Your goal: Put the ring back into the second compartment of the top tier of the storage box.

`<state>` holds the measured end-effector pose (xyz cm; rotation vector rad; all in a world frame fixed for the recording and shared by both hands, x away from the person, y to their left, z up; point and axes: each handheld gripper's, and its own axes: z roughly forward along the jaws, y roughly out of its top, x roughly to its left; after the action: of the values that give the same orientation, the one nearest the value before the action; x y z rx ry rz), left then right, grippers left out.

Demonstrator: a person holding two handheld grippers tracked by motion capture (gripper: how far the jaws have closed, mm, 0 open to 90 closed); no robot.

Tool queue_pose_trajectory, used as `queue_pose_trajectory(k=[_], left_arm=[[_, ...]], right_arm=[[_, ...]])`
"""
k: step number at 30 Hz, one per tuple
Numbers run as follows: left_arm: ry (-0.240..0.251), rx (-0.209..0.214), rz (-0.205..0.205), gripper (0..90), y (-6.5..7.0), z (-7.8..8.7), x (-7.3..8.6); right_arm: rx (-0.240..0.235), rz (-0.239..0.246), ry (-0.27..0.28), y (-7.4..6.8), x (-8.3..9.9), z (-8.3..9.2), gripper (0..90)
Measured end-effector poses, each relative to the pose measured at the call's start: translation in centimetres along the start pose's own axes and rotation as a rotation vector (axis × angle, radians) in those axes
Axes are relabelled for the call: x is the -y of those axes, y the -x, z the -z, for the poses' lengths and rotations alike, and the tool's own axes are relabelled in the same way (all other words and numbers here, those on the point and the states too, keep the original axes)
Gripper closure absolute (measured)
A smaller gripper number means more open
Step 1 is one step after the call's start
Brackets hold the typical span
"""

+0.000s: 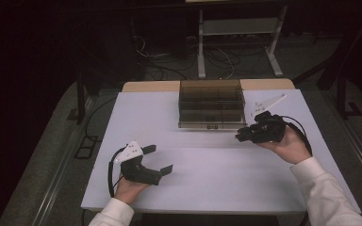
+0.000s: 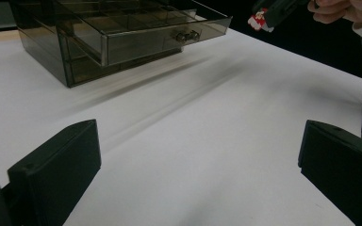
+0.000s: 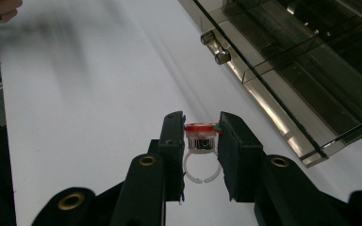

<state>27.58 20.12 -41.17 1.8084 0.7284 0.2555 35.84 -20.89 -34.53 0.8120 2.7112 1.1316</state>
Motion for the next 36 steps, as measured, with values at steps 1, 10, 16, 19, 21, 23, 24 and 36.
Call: queue_pose_trajectory(k=[1, 10, 16, 19, 21, 23, 24, 36], left_arm=[[0.0, 0.0, 0.0, 0.0, 0.0, 0.0, 0.0], [0.0, 0.0, 0.002, 0.0, 0.0, 0.0, 0.0], [0.0, 0.001, 0.002, 0.0, 0.0, 0.0, 0.0], [-0.001, 0.001, 0.002, 0.0, 0.0, 0.0, 0.0], [-0.002, 0.001, 0.002, 0.0, 0.0, 0.0, 0.0], [-0.003, 0.001, 0.002, 0.0, 0.0, 0.0, 0.0], [-0.002, 0.001, 0.003, 0.0, 0.0, 0.0, 0.0], [-0.001, 0.001, 0.003, 0.0, 0.0, 0.0, 0.0]], right_arm=[[0.0, 0.004, 0.001, 0.1, -0.1, 0.1, 70.7], [0.004, 0.011, 0.003, 0.3, -1.1, 0.2, 70.7], [0.002, 0.006, 0.003, 0.5, -1.6, 0.1, 70.7], [0.003, 0.008, 0.004, 0.7, -1.9, 0.1, 70.7], [0.003, 0.008, 0.005, 0.8, -2.2, 0.1, 70.7], [0.003, 0.009, 0.006, 0.9, -2.5, 0.1, 70.7], [0.004, 0.012, 0.008, 1.0, -2.6, 0.1, 70.8], [0.0, 0.022, 0.024, 1.4, -4.5, 0.0, 70.7]])
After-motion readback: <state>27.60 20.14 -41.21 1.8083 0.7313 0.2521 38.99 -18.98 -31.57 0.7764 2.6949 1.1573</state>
